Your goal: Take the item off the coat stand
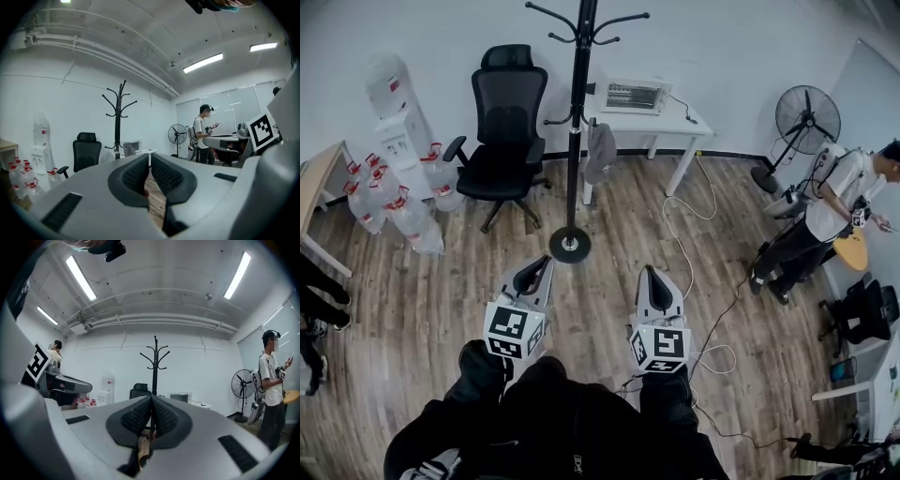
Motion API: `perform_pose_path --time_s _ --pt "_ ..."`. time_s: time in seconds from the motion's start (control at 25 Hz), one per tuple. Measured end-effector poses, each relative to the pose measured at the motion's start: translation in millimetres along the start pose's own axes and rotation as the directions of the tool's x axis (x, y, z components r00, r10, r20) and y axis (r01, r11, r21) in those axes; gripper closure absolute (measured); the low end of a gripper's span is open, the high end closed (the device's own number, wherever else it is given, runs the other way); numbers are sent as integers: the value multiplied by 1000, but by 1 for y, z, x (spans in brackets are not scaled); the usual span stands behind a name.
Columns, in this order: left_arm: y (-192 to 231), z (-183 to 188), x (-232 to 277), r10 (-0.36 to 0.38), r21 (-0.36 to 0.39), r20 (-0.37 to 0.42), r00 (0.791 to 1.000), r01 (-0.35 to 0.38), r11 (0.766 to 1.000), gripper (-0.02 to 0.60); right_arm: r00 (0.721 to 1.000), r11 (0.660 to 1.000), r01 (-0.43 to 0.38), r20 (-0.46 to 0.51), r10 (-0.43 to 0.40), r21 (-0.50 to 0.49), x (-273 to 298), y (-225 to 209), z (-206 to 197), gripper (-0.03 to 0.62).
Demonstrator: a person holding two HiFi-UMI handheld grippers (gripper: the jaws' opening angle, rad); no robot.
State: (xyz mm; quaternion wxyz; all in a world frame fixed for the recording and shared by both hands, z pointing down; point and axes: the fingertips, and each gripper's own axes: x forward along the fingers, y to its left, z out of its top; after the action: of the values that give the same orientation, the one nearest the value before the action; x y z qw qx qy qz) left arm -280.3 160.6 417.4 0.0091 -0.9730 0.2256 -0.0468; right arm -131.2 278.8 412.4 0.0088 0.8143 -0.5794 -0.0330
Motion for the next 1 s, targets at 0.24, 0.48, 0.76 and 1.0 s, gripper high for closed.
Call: perform_pose_path --time_s 0.24,0.48,0.76,1.0 --pt "6 -1 40 -26 8 -13 1000 26 1000 546 1000 1000 13 -15 -13 8 30 -18 -12 577" --pt "26 -1 106 -49 -2 -23 999 49 999 546 999 1000 30 -34 -30 3 87 -45 -20 577" --pt "74 11 217 -83 -20 -43 996 82 996 546 997 998 54 -57 -53 12 198 -86 -20 577" --pt "120 24 319 -104 -18 -54 993 104 994 546 995 997 79 -67 -78 23 297 -123 -23 577"
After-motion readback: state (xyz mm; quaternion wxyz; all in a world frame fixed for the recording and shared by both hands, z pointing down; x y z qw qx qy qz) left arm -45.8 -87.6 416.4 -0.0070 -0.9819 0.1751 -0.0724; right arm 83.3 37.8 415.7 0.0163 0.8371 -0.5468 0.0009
